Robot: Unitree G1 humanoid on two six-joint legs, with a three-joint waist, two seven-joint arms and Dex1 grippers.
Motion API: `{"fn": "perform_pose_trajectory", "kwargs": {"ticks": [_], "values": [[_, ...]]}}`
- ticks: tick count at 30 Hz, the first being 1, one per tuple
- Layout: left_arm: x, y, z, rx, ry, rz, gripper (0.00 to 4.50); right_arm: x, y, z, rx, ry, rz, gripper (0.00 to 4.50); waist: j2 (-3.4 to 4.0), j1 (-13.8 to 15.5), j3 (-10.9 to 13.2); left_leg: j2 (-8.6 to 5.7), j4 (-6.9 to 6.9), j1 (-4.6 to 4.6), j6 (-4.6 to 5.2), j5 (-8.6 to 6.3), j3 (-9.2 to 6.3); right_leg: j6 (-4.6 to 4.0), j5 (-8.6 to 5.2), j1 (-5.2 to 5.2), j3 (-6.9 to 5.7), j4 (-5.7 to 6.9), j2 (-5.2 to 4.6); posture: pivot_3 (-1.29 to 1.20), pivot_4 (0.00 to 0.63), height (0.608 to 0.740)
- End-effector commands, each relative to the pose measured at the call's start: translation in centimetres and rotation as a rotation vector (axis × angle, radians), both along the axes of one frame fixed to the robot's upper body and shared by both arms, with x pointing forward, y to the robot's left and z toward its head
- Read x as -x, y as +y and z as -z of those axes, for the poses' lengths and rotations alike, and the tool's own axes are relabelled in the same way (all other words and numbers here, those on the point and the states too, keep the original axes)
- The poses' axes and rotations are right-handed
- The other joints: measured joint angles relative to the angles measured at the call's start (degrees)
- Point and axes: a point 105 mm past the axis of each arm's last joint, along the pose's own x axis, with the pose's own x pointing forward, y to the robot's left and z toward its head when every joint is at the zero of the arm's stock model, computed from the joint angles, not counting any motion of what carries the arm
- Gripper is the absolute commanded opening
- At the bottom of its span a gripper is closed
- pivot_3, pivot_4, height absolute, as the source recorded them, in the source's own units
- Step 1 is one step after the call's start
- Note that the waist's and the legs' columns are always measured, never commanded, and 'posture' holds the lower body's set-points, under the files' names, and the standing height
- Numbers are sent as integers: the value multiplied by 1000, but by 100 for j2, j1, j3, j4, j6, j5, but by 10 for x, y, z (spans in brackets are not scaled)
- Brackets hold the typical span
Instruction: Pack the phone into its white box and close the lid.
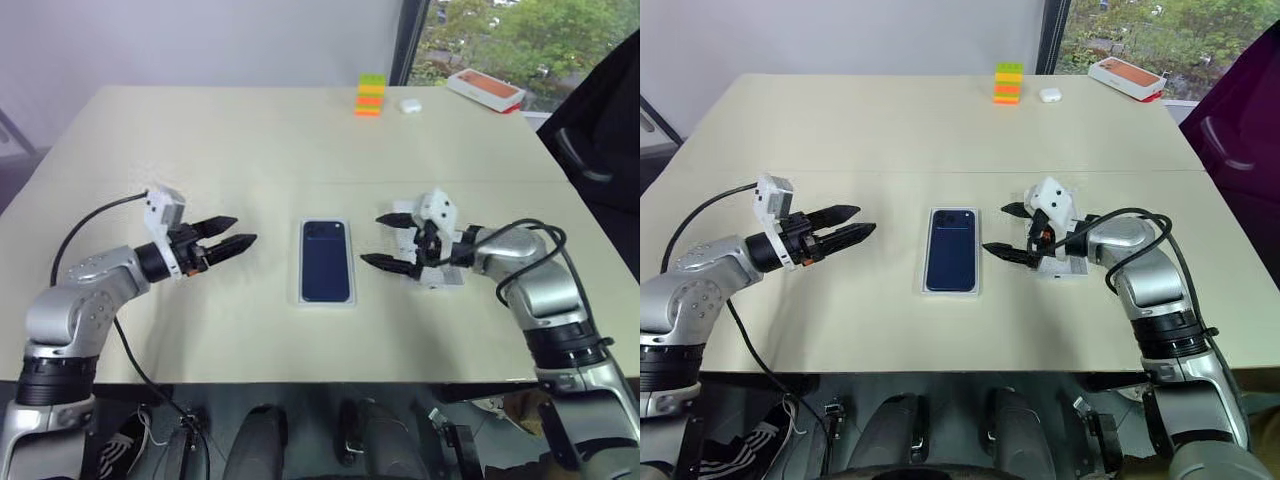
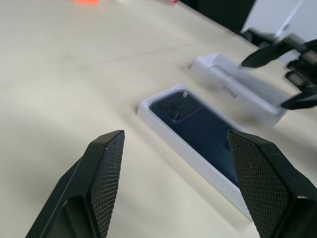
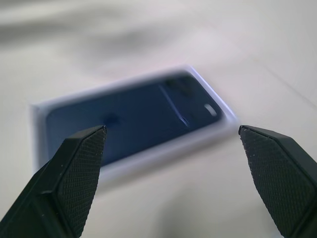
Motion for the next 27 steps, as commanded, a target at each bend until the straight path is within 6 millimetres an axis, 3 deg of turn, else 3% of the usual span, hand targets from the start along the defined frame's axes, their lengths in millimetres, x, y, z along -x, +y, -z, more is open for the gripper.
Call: {"fn": "perform_pose_trajectory", "kwargs": {"ticks": [1, 9, 16, 27], "values": [[6, 1, -14, 9, -108, 42, 3481, -12, -9, -18, 22, 22, 143, 4500, 0, -8, 0, 2, -1, -2, 1, -1, 4, 0, 0, -5, 2, 2, 0, 0, 150, 740], [9, -7, -3, 19, -123, 59, 3481, -8, -24, -29, 127, 122, 311, 4500, 5, 11, 3, 11, -4, -6, 11, -6, 8, 1, 0, -11, 1, 2, 6, 0, 150, 740], [5, -13, 7, -5, -131, 28, 3481, -4, -15, -29, 35, 289, 514, 4500, 7, -29, 3, 18, -2, -2, 11, -6, 16, 0, 1, -15, 9, 11, 14, 0, 150, 740], [1, -15, 12, 2, -109, -15, 3481, -12, -11, -27, 146, 267, 647, 4500, 7, -36, 3, 18, -2, -3, 13, -7, 17, 0, 1, -15, 12, 10, 16, 0, 150, 740]]}}
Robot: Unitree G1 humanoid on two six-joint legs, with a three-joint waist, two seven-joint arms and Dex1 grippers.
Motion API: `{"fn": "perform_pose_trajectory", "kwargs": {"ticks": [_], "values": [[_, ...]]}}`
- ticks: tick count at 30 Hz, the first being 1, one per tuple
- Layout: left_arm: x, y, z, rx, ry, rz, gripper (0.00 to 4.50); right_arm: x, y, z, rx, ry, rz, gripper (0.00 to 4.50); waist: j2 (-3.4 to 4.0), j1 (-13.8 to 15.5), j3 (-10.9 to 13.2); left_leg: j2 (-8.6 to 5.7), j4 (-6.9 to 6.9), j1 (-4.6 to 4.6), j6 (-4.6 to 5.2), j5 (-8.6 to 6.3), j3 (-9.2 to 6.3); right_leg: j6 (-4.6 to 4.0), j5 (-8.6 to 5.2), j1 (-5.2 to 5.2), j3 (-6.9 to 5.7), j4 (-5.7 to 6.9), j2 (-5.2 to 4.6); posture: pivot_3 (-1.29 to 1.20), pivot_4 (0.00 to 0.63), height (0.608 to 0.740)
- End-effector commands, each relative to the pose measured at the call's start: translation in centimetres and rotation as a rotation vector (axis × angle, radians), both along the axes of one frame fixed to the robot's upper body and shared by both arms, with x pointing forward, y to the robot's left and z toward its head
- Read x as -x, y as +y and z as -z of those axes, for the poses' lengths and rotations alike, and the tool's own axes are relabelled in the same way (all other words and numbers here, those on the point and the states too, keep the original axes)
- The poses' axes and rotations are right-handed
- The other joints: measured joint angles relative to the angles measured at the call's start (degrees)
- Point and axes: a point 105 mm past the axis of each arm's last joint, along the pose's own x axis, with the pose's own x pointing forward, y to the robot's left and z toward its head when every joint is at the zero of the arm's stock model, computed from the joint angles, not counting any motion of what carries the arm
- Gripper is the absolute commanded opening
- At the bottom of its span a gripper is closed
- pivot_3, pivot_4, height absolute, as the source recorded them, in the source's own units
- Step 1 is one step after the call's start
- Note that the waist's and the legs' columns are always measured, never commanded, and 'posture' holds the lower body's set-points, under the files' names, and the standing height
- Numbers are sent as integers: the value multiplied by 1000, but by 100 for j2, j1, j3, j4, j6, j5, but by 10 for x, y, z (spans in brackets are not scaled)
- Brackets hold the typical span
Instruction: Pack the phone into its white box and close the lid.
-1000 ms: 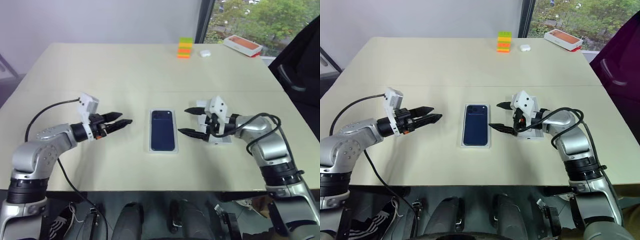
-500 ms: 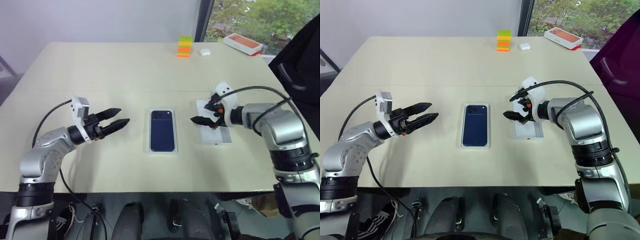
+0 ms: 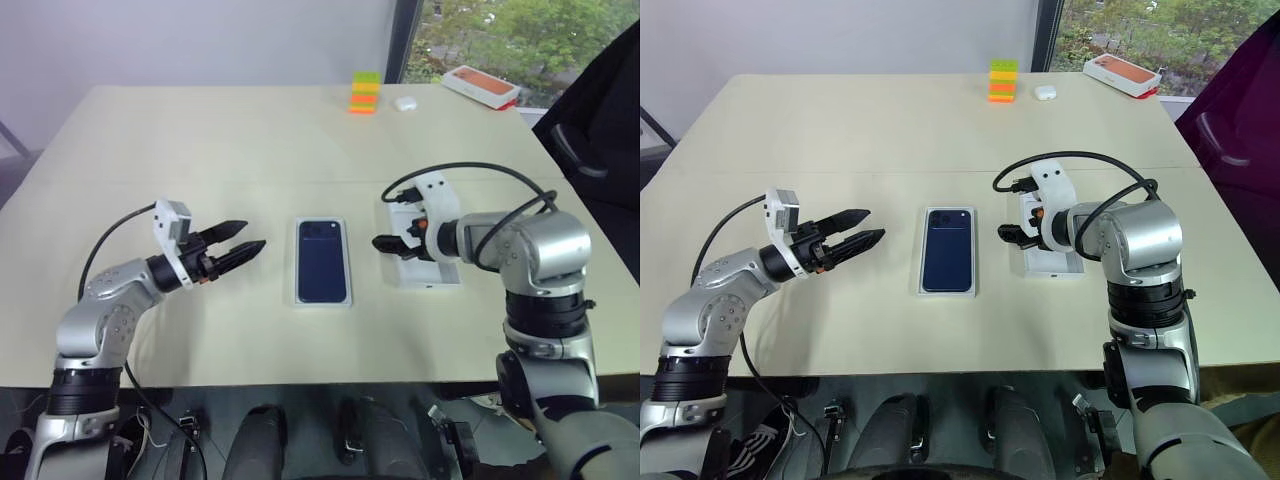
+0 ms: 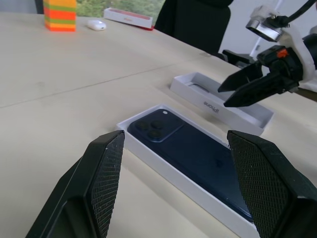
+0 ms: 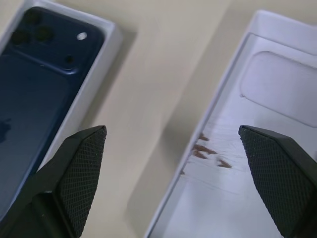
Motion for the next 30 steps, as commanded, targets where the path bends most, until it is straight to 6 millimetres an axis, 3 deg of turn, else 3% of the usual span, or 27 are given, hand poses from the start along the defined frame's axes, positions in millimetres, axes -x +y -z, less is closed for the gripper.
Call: {"fn": "perform_pose_trajectory", "kwargs": {"ticks": [1, 11, 16, 30], "values": [[-1, -3, -4, 4, -26, -14, 3481, -7, 2, -16, 49, -60, 35, 4500, 0, -5, 0, 0, 0, 1, 0, 0, 1, 0, 0, 0, 1, 0, 0, 0, 150, 740], [-2, -4, 1, 3, -4, -25, 3481, -11, 13, 1, 6, 32, 54, 4500, 0, -98, 0, 3, -1, -1, 1, 0, 2, 0, 1, 0, 4, 0, 4, 0, 150, 740], [0, -6, 1, 5, -3, -22, 3481, -10, 5, 15, 70, 60, 110, 4500, 0, -105, 0, 4, -1, 0, 2, -1, 1, 0, 0, -1, 5, 1, 6, 0, 150, 740], [1, -8, 6, 17, 14, -44, 3481, -9, 24, 24, 71, 88, 118, 4500, 0, -109, -1, 7, -1, 0, 2, -1, 4, 0, 1, -2, 12, 0, 10, 0, 150, 740]]}}
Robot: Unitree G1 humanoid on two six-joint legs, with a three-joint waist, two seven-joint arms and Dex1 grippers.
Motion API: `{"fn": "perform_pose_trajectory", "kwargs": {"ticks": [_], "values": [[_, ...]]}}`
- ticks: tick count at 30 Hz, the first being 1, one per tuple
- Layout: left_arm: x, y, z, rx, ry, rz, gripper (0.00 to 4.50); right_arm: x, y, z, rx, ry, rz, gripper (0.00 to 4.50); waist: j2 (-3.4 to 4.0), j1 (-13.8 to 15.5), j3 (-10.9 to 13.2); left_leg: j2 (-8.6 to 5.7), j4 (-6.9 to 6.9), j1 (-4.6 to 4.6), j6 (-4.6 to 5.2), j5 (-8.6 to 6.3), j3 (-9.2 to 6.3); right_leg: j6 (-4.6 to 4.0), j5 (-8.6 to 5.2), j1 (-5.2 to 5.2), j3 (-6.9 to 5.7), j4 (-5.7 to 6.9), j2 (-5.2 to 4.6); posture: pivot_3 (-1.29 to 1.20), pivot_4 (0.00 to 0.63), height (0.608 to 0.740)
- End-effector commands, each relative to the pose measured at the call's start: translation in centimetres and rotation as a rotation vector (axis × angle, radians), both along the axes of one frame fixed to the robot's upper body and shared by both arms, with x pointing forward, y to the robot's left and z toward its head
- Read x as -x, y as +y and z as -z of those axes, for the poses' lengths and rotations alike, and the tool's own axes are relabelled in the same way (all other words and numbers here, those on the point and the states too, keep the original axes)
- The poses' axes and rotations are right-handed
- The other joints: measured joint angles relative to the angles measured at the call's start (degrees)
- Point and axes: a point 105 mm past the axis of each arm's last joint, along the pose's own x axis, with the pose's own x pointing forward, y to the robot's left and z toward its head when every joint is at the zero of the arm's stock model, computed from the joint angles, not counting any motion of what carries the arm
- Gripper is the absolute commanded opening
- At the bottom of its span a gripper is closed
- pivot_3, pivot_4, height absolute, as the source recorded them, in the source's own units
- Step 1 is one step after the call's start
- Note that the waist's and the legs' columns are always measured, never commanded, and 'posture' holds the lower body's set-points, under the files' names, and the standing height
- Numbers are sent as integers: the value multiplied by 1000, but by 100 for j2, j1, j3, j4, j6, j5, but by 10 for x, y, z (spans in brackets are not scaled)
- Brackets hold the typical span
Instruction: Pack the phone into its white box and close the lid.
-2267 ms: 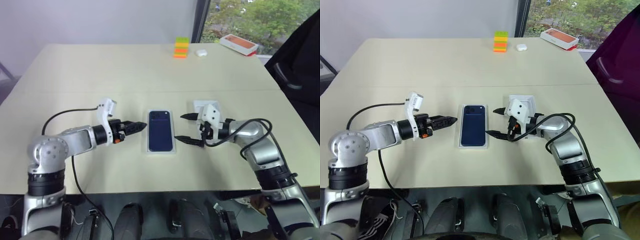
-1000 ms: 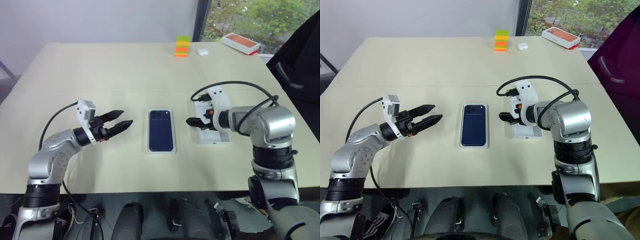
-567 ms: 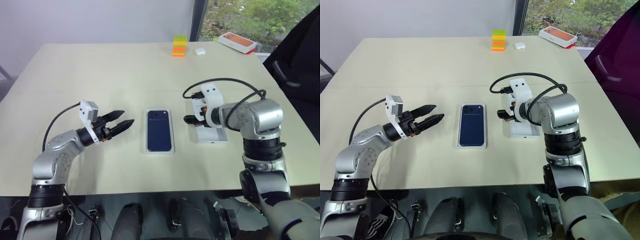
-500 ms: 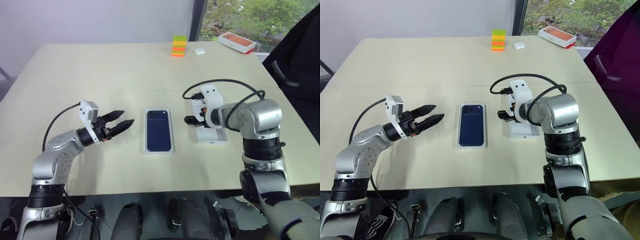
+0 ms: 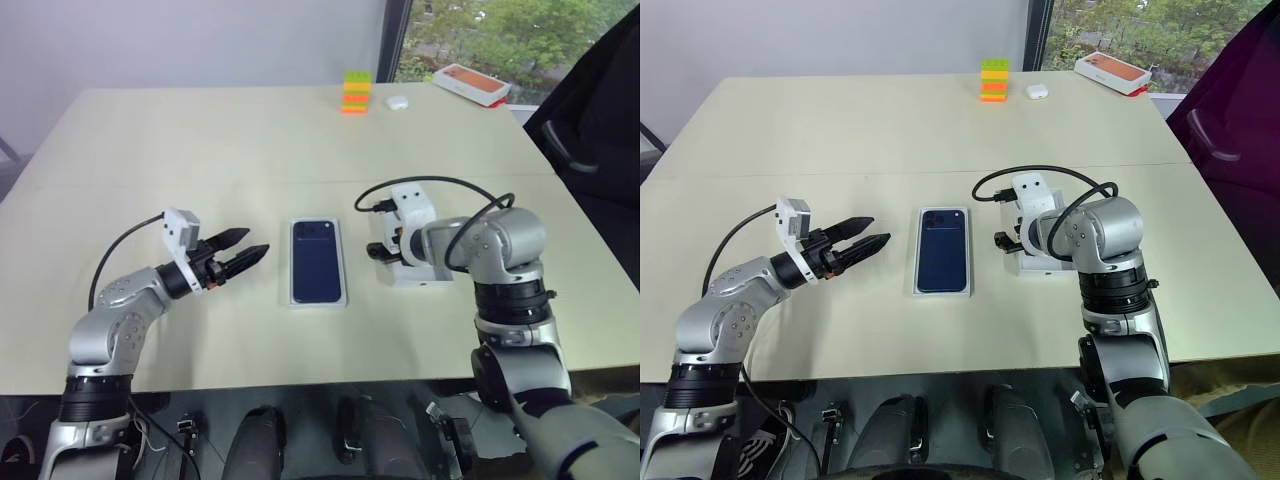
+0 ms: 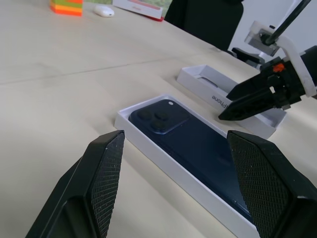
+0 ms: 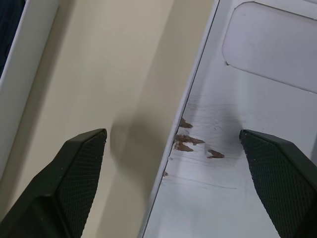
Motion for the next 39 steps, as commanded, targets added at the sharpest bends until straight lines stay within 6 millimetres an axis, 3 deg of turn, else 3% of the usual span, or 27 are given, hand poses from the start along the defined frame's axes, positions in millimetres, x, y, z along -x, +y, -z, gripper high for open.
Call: {"fn": "perform_pose_trajectory", "kwargs": {"ticks": [1, 2, 8, 16, 18, 26, 32, 39], "values": [[3, -3, -8, 2, -31, 9, 3535, 0, 7, -7, -15, -12, -21, 3950, 0, -3, 0, 0, 0, 0, 0, 0, 0, 0, 0, 0, 0, 0, 0, 0, 150, 740], [3, -3, -7, 2, -29, 8, 3535, 1, 7, -5, -11, -7, -16, 3734, 0, -5, 0, 0, 0, 0, 0, 0, 0, 0, 0, 0, 0, 0, 0, 0, 150, 740], [5, -4, -7, 5, -19, 8, 3535, 1, 4, -5, 9, 3, -4, 627, 0, -1, 0, 5, 0, 1, 1, 0, -1, 0, 0, 0, 1, 1, 7, 0, 150, 740], [4, -3, -9, 23, -11, 5, 3535, -1, 1, -10, 26, -8, 10, 627, 0, 0, 0, 5, 0, 0, 2, -1, 0, 0, 0, 0, 3, -1, 8, 0, 150, 740], [3, -2, -9, 27, -5, 3, 3535, -1, 0, -11, 27, -9, 17, 47, 0, 0, 0, 5, 0, 0, 2, -1, 0, 0, 0, 0, 3, -2, 8, 0, 150, 740], [3, -4, -9, 14, -14, 6, 3535, -2, 3, -17, 9, -26, 19, 20, 0, 0, 0, 5, 0, 0, 3, -1, 0, 0, 0, -1, 3, -2, 8, 0, 150, 740], [0, 3, -11, 11, -17, -12, 3535, -1, 38, -54, -308, -189, -114, 20, 0, -4, 0, 13, -1, -1, 9, -5, 2, 0, 0, -5, 7, -2, 18, 0, 150, 740], [-2, 13, -14, 4, -22, -40, 3535, 3, 56, -85, -419, -326, -294, 20, 0, 4, 0, 12, -1, -3, 13, -8, 7, 0, 0, -5, 6, -8, 16, 0, 150, 740]]}}
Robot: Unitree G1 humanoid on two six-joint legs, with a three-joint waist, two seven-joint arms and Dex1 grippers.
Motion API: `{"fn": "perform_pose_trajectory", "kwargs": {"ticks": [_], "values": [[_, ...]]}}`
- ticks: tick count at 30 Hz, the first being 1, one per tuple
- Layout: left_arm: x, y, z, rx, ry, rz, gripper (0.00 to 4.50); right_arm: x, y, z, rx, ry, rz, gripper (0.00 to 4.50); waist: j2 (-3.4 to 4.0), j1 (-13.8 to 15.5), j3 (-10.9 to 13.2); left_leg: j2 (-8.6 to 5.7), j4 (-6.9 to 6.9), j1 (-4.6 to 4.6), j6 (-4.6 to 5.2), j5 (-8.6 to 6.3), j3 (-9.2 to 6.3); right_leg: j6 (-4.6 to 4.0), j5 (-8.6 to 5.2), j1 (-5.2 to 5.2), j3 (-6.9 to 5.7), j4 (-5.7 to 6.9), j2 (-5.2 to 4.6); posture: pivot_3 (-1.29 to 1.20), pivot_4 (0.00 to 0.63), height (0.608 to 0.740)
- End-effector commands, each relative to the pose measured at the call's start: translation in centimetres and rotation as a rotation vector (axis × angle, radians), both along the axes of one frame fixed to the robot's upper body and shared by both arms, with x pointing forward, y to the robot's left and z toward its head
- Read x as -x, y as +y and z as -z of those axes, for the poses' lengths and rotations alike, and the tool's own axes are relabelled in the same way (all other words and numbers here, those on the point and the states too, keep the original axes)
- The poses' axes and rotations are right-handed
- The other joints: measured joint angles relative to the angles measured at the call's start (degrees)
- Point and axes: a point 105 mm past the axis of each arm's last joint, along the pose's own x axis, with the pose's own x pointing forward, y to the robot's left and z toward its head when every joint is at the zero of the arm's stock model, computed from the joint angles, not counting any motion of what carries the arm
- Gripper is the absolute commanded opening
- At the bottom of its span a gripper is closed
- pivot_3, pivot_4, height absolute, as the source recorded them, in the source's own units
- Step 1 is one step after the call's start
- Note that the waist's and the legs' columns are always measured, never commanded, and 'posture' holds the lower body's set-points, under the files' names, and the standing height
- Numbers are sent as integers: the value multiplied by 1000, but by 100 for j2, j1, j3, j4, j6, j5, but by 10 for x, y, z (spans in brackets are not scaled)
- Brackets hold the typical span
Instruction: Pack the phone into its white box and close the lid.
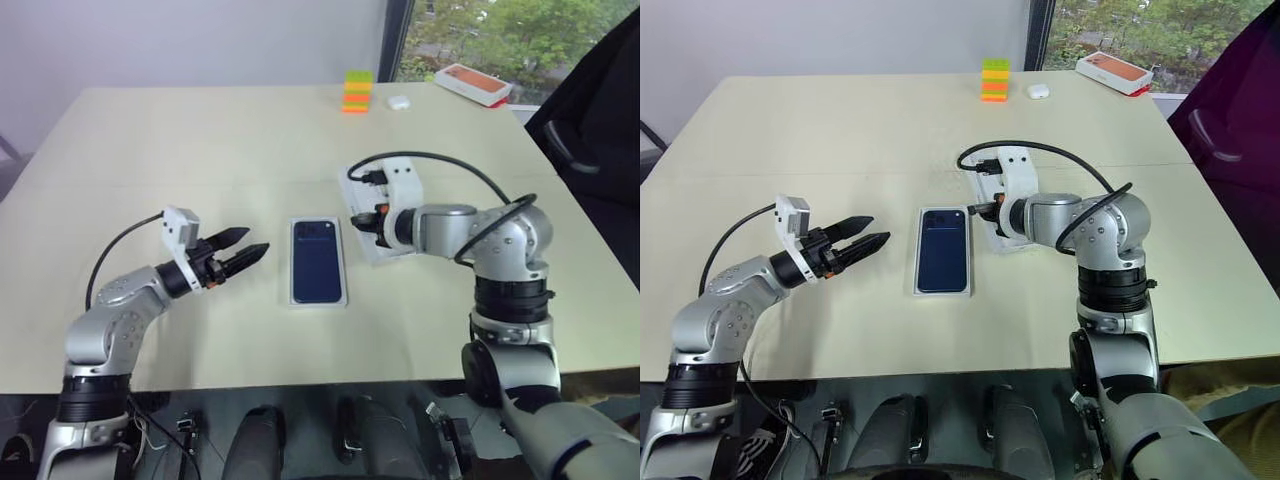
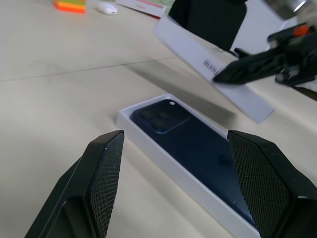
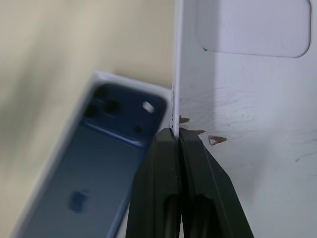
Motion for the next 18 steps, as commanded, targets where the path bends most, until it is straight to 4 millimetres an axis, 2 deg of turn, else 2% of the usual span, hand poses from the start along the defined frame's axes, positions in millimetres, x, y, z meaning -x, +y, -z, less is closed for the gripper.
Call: {"fn": "perform_pose_trajectory", "kwargs": {"ticks": [1, 3, 5, 6, 12, 18], "values": [[-2, 8, -14, 2, -52, -22, 3535, 2, 13, -38, -98, -171, -82, 20, 0, 0, 0, 0, 0, 0, 2, -1, 1, 0, 0, 0, 0, -2, 0, 0, 150, 740], [-1, 11, -19, 6, -79, -21, 3535, 15, 39, -58, -342, -162, -205, 20, 0, -24, 0, 0, 0, 0, 6, -4, 1, 0, 0, 0, 0, -1, 1, 0, 150, 740], [1, 13, -23, 41, -61, -13, 3535, 31, 59, -66, -642, -39, -351, 20, -1, -45, -1, 9, -1, 3, 9, -5, 3, -1, 1, -3, 5, 2, 11, 0, 150, 740], [1, 15, -26, 49, -65, -13, 3535, 35, 61, -70, -742, -13, -388, 20, 0, -39, 0, 17, -6, 6, 9, -5, 1, -3, 2, -3, 6, 5, 18, 0, 150, 740], [11, 25, -30, 31, -46, 9, 3535, 39, 64, -65, -967, 113, -421, 20, 1, 6, 1, 10, -5, 3, 9, -5, 2, -16, 9, -2, 3, 5, -1, 0, 150, 740], [21, 41, -38, 24, -32, 8, 3535, 52, 76, -32, -972, 239, -437, 20, 3, -26, 2, 6, -5, 4, 12, -7, 2, -12, 8, -2, 16, -2, -3, 0, 150, 740]]}}
